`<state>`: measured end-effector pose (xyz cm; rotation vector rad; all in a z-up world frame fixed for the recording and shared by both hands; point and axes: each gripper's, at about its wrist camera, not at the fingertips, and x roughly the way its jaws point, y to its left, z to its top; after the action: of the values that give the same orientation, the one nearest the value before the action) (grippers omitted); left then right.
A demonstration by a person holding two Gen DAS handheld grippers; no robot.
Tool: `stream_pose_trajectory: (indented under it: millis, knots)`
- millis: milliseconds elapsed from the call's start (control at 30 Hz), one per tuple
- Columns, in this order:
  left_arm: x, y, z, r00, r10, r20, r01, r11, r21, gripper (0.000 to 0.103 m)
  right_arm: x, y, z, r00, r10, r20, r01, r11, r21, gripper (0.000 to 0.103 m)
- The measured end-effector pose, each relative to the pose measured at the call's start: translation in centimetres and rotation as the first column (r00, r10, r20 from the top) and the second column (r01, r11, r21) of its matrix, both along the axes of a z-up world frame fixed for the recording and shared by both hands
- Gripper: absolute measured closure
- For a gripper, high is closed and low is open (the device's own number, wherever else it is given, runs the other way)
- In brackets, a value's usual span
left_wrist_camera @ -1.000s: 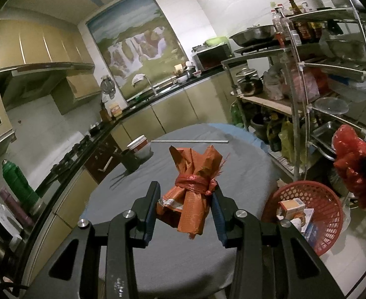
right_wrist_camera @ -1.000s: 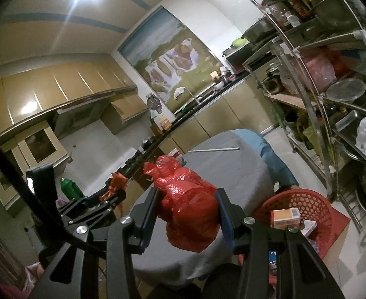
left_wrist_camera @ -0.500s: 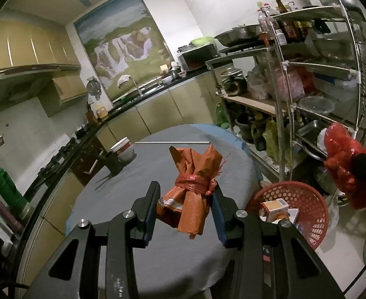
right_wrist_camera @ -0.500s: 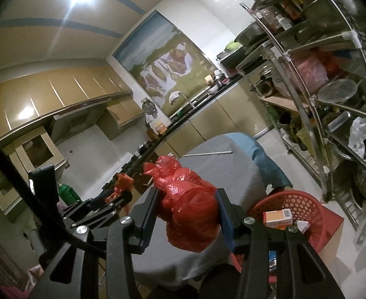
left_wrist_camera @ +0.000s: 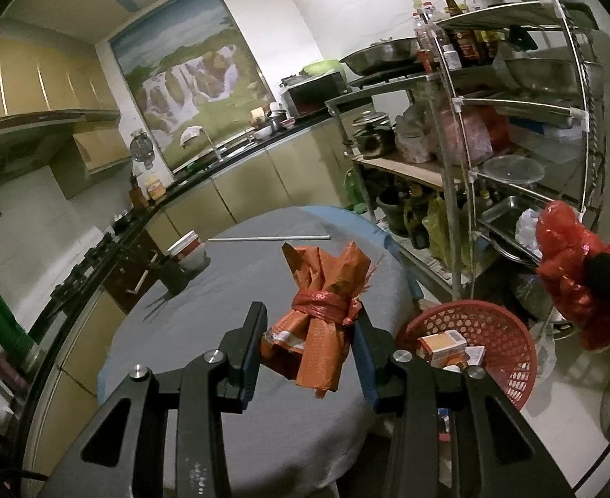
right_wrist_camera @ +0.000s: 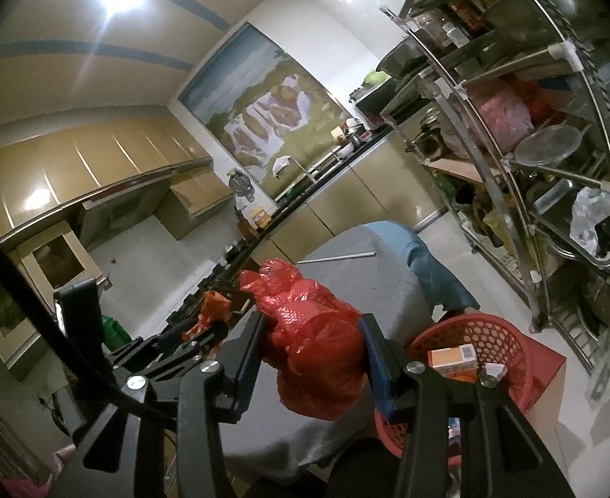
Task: Collect trash
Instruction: 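Carry both bags to the red basket and open both tools over it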
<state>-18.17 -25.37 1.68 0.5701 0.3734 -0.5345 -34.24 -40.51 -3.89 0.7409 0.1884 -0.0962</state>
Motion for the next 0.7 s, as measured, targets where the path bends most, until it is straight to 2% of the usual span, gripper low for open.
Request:
stream_pose_trajectory:
  millis: [700]
  knots:
    - [-0.7, -3.2, -2.2, 0.995, -0.097, -0.028, 0.097, 0.995, 0.014, 0.062, -1.0, -0.7, -0.5, 0.999, -0.036, -0.023, 0.036, 0.999, 0.035, 0.054]
